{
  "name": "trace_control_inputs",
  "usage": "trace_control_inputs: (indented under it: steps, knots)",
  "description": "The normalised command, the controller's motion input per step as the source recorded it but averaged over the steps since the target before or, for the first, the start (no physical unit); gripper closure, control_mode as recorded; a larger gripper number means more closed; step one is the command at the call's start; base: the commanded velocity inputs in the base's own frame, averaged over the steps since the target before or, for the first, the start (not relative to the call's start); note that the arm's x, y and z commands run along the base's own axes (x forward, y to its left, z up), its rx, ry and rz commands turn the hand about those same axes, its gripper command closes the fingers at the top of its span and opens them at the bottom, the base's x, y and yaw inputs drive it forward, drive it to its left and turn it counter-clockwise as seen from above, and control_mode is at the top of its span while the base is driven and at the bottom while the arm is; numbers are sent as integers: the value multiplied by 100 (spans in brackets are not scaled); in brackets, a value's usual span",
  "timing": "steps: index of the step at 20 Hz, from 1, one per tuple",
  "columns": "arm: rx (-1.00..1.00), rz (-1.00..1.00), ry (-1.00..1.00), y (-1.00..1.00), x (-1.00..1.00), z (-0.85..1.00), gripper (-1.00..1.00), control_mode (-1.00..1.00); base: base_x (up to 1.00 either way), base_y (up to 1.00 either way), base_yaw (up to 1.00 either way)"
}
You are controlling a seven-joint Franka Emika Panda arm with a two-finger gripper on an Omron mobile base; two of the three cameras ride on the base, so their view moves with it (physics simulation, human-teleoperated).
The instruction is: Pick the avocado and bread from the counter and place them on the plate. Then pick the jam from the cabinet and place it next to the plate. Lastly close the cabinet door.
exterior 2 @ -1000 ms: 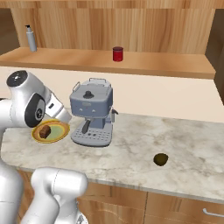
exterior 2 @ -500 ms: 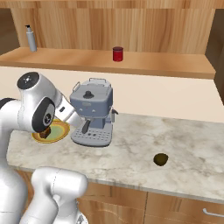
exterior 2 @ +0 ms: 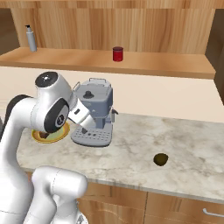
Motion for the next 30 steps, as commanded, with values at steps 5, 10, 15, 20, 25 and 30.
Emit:
trace_control_inputs:
  steps: [5, 10, 15, 20, 25, 30]
  knots:
    - [0, -4, 16, -38, -1, 0, -100, -100, 0, 0, 0]
    - [0, -1, 13, -40, 0, 0, -100, -100, 0, 0, 0]
    - [0, 0, 7, -42, 0, -2, -100, -100, 0, 0, 0]
    - [0, 0, 1, -45, 0, -11, -100, -100, 0, 0, 0]
    - [0, 0, 0, -37, 0, -16, -100, -100, 0, 0, 0]
    - [0, 0, 0, -26, 0, -14, -100, -100, 0, 0, 0]
